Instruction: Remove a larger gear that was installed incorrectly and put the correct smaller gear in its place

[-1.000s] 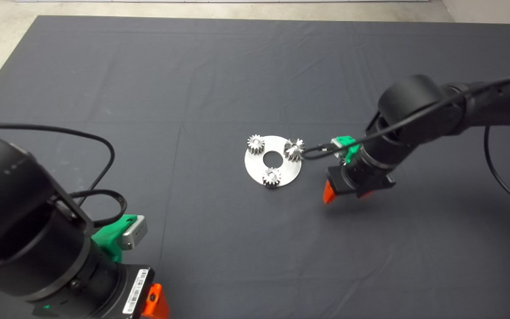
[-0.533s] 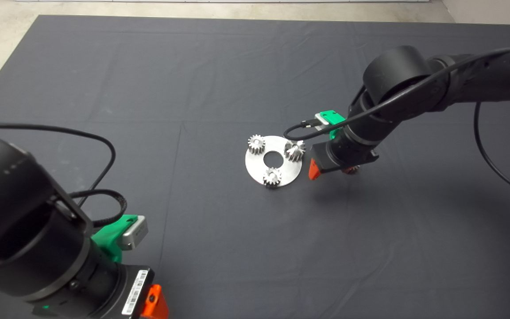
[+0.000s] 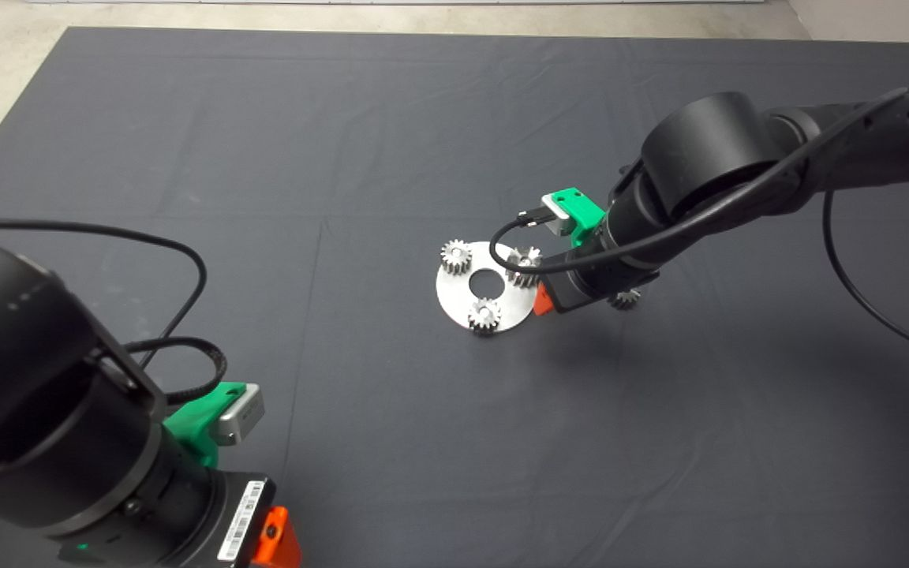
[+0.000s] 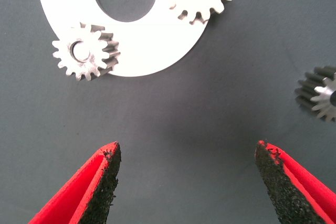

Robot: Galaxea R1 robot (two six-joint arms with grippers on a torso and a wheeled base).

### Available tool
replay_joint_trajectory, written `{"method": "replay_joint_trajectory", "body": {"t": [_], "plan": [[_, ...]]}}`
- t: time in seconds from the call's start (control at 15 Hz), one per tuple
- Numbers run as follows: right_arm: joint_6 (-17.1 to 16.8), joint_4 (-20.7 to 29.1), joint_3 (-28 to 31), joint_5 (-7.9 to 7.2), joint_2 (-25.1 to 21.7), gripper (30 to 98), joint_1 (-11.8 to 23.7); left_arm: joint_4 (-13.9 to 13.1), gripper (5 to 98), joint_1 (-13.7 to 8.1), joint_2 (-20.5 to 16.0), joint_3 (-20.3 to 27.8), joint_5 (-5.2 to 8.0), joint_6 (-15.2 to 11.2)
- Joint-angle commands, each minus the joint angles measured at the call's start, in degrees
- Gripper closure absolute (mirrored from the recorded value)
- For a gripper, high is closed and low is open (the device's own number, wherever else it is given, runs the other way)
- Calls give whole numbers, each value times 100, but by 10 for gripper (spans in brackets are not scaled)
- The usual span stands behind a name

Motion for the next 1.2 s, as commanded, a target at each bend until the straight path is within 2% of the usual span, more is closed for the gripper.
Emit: {"method": "replay_joint_trajectory", "body": {"t": [0.0, 0.2, 0.33, 0.6, 0.8, 1.0, 1.07, 1.13], "plan": [[-13, -404, 80, -607, 71, 604, 110, -54, 153, -70, 7, 50, -10, 28], [-5, -404, 54, -616, 71, 626, 110, -54, 153, -70, 7, 50, -10, 28], [-5, -395, 54, -616, 80, 682, 110, -54, 153, -70, 12, 50, -10, 33], [4, -395, 45, -617, 96, 686, 110, -55, 153, -70, 16, 50, -11, 35], [4, -380, -17, -616, 71, 664, 55, -54, 153, -70, 16, 50, -16, 31], [4, -377, -124, -616, 80, 598, 31, -54, 153, -70, 16, 50, -19, 36], [-29, -369, -234, -615, 80, 555, 31, -54, 153, -70, 16, 50, -19, 36], [-71, -360, -468, -598, 98, 554, 31, -54, 153, -70, 7, 50, -19, 28]]}}
